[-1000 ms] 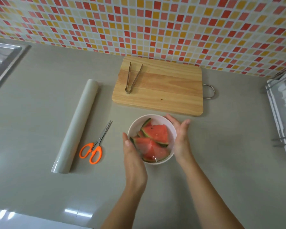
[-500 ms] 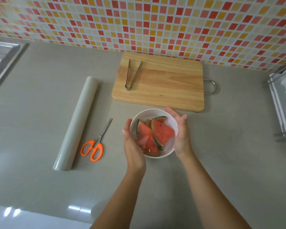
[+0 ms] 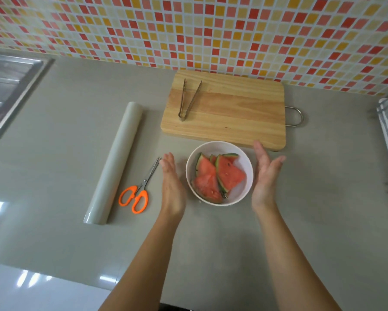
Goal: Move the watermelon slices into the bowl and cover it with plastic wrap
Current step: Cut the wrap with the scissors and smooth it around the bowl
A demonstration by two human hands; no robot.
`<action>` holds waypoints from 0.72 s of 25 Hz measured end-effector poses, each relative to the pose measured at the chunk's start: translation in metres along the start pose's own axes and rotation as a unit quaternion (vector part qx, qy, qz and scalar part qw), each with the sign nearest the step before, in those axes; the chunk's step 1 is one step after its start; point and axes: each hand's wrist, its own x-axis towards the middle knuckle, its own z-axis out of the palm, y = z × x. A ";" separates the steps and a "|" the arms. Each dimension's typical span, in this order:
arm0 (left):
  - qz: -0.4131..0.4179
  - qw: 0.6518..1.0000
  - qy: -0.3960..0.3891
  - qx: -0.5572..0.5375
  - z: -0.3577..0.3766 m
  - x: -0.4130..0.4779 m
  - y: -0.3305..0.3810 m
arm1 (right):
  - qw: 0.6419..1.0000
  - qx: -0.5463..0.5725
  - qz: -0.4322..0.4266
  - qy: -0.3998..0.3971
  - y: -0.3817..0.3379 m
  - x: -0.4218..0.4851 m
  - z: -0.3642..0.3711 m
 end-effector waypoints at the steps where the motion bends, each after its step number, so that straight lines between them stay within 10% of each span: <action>1: -0.001 0.998 -0.034 -0.049 0.004 -0.003 -0.001 | 1.000 0.000 -0.009 -0.024 -0.002 0.002 0.000; 6: 0.004 0.984 -0.084 -0.154 0.014 0.016 0.007 | 0.993 0.002 0.033 -0.113 -0.006 0.008 0.009; 18: -0.062 0.978 -0.190 -0.067 0.022 0.036 0.028 | 0.995 0.026 0.087 -0.030 0.003 0.018 0.012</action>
